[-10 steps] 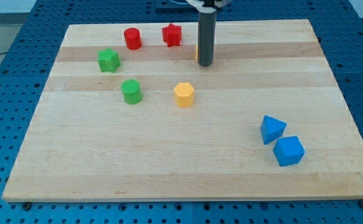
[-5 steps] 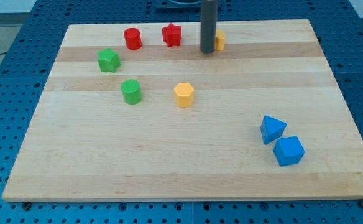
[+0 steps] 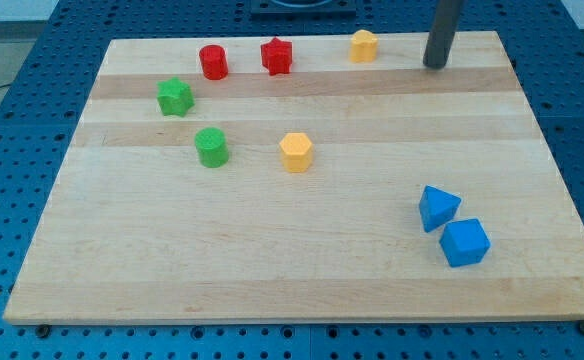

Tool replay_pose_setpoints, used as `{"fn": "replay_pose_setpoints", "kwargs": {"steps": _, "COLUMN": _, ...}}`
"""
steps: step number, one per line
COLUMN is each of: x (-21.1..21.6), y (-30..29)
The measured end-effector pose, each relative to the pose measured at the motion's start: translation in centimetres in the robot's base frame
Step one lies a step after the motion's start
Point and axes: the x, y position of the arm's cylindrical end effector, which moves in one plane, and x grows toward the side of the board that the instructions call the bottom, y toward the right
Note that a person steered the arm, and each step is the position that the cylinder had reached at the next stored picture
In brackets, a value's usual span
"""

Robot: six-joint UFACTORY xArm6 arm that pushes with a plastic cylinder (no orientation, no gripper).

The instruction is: Move the yellow heart above to the yellow hexagon

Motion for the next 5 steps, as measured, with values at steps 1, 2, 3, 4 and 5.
{"fn": "replay_pose_setpoints", "kwargs": {"steps": 1, "x": -4.0, "y": -2.8}}
{"fn": "replay_pose_setpoints", "kwargs": {"steps": 2, "x": -3.8, "y": -10.8}}
{"fn": "replay_pose_setpoints", "kwargs": {"steps": 3, "x": -3.8, "y": -18.4}}
{"fn": "replay_pose_setpoints", "kwargs": {"steps": 4, "x": -3.3, "y": -16.4}}
{"fn": "replay_pose_setpoints", "kwargs": {"steps": 5, "x": -0.9, "y": -13.9}}
